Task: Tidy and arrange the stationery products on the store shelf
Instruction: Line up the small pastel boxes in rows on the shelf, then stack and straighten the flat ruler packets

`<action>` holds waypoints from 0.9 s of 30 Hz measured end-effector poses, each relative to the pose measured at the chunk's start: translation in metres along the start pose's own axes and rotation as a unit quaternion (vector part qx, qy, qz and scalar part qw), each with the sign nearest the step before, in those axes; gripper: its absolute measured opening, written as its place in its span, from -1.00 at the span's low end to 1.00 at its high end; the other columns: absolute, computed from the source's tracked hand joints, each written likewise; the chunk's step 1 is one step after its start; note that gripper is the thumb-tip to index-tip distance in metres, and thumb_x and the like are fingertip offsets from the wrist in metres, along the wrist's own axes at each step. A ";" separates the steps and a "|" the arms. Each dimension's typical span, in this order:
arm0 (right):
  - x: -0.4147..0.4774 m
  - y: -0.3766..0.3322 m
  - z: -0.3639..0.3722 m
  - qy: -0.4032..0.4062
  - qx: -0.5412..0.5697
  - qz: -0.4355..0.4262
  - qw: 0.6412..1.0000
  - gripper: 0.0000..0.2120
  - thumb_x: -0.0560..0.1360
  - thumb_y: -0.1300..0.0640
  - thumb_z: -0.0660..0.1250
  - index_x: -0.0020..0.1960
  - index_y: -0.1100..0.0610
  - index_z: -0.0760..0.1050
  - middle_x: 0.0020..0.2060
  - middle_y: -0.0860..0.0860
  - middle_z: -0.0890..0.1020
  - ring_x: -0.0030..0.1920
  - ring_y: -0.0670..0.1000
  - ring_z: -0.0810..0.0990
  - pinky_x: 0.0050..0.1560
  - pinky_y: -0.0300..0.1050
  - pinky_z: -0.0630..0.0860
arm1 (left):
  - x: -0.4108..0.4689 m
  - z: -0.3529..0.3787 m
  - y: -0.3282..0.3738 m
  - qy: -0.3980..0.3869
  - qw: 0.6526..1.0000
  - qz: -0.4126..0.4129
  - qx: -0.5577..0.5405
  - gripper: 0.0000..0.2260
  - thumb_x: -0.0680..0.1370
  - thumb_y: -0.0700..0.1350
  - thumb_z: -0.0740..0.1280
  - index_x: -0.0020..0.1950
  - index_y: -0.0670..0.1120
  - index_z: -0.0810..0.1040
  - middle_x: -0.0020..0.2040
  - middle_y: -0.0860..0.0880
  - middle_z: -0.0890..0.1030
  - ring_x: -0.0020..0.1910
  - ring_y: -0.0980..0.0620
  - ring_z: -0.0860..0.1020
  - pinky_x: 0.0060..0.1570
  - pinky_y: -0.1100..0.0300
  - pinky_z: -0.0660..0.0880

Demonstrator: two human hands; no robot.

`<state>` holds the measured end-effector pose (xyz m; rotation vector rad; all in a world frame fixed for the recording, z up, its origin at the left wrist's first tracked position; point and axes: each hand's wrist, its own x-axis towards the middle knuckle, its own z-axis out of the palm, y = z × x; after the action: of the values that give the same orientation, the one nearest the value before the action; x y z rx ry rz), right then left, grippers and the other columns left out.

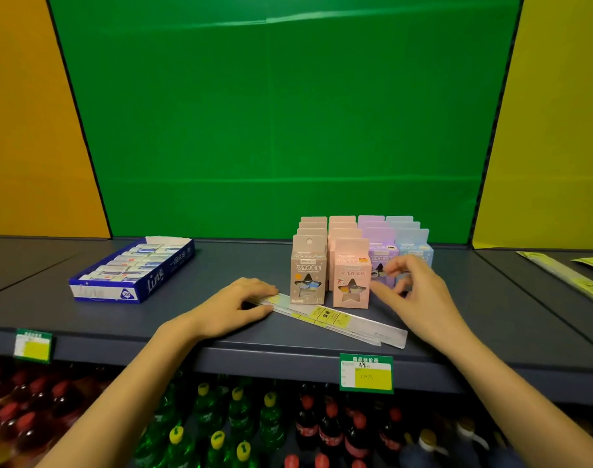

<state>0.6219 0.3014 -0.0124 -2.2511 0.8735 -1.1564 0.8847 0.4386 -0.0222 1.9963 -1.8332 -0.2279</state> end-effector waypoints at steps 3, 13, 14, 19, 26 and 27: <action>-0.016 -0.010 -0.004 -0.126 -0.060 0.003 0.990 -0.75 0.36 -0.20 0.35 -0.04 -0.11 0.50 -0.08 -0.19 0.57 -0.12 -0.11 0.52 -0.02 -0.08 0.53 | -0.002 -0.001 -0.003 0.016 1.000 0.006 -0.006 -0.65 0.53 0.05 0.24 0.30 0.03 0.45 0.23 0.10 0.49 0.23 0.14 0.40 0.19 0.39 0.32; -0.008 -0.030 0.005 -0.328 -0.179 -0.002 0.927 -0.77 0.40 -0.20 0.31 -0.04 -0.10 0.43 -0.22 -0.20 0.44 -0.14 -0.12 0.44 -0.07 -0.15 0.42 | 0.000 0.002 0.015 0.079 0.995 -0.032 -0.053 -0.46 0.39 0.22 0.36 0.29 0.00 0.45 0.15 0.09 0.51 0.15 0.13 0.44 0.13 0.33 0.35; -0.005 -0.033 0.005 -0.342 -0.180 0.004 0.922 -0.80 0.41 -0.19 0.31 -0.08 -0.10 0.43 -0.26 -0.21 0.44 -0.19 -0.12 0.44 -0.10 -0.15 0.43 | 0.004 0.002 0.019 0.087 0.993 -0.051 -0.057 -0.39 0.36 0.28 0.35 0.30 -0.02 0.44 0.14 0.06 0.53 0.12 0.10 0.47 0.14 0.26 0.38; 0.004 -0.042 0.007 -0.372 -0.216 0.010 0.903 -0.82 0.39 -0.14 0.33 -0.28 -0.09 0.40 -0.31 -0.16 0.43 -0.18 -0.05 0.46 -0.22 -0.17 0.39 | 0.022 0.009 0.033 0.093 0.990 -0.057 -0.086 -0.48 0.38 0.28 0.34 0.18 -0.04 0.54 0.08 0.03 0.59 0.01 0.04 0.54 0.07 0.09 0.50; 0.012 -0.042 -0.003 -0.410 -0.136 0.041 0.901 -0.70 0.37 -0.04 0.44 -0.01 0.04 0.43 -0.22 -0.10 0.52 -0.26 -0.12 0.45 -0.23 -0.20 0.39 | 0.029 0.009 0.032 0.082 0.982 -0.045 -0.167 -0.74 0.44 0.09 0.38 -0.03 -0.07 0.59 -0.07 0.05 0.62 -0.09 0.08 0.54 0.00 0.12 0.47; 0.012 -0.039 -0.005 -0.418 -0.111 0.045 0.901 -0.76 0.38 -0.01 0.44 -0.04 0.01 0.44 -0.17 -0.06 0.60 -0.25 -0.11 0.50 -0.18 -0.15 0.45 | 0.030 0.009 0.031 0.080 0.981 -0.043 -0.173 -0.74 0.44 0.07 0.38 -0.02 -0.09 0.59 -0.08 0.04 0.62 -0.10 0.09 0.53 -0.01 0.14 0.46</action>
<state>0.6362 0.3197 0.0217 -2.4922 0.7390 0.0240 0.8563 0.4064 -0.0124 1.7957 -1.4931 -0.3730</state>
